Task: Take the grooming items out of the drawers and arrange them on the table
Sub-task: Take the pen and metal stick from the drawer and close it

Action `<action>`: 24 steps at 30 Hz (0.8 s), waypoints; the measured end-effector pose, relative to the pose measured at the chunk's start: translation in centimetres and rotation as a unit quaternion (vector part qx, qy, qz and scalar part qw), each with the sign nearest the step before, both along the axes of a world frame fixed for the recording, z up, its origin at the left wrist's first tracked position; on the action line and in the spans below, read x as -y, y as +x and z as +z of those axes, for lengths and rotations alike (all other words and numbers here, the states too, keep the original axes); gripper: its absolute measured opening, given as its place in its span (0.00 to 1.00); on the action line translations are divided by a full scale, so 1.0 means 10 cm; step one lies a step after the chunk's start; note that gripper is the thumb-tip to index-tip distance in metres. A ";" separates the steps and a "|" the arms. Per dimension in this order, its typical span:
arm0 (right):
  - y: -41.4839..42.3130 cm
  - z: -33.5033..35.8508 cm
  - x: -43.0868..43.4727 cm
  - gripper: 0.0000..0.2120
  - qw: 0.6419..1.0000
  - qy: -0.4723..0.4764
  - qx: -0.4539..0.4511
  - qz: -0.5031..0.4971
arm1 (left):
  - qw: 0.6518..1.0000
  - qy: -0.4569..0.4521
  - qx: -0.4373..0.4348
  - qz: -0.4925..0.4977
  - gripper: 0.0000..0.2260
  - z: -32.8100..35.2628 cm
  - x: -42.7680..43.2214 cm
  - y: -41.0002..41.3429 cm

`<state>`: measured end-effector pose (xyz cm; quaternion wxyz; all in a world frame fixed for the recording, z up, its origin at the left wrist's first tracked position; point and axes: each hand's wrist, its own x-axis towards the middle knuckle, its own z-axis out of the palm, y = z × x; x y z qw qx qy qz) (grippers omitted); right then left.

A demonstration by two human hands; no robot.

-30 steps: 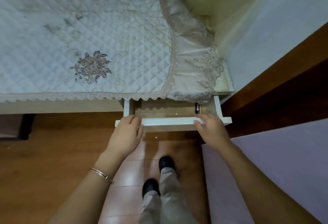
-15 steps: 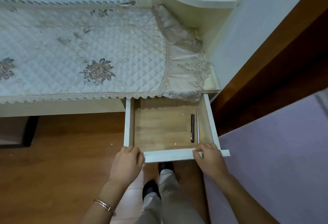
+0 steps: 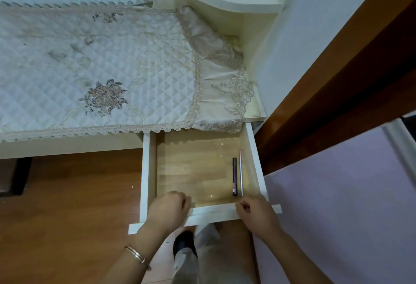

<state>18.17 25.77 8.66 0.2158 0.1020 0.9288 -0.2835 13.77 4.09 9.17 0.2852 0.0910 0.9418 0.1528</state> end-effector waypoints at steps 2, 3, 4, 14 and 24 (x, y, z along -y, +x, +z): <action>-0.05 -0.02 -0.03 0.09 1.000 -0.015 0.006 -0.006 | 0.998 0.048 0.023 -0.012 0.12 -0.13 -0.31 -0.14; -0.07 -0.03 -0.04 0.09 1.000 -0.021 0.009 -0.010 | 0.997 0.066 0.036 -0.009 0.11 -0.21 -0.48 -0.21; -0.09 -0.04 -0.06 0.09 0.999 -0.026 0.015 -0.013 | 0.995 0.081 0.051 0.000 0.10 -0.30 -0.66 -0.28; -0.42 -0.03 -0.05 0.11 0.997 -0.009 0.064 -0.047 | 0.985 0.091 0.120 0.080 0.13 -0.79 -1.38 -0.72; -0.96 -0.42 0.15 0.16 0.964 0.181 0.189 0.044 | 0.975 0.095 0.083 0.183 0.09 -0.42 -0.59 -0.66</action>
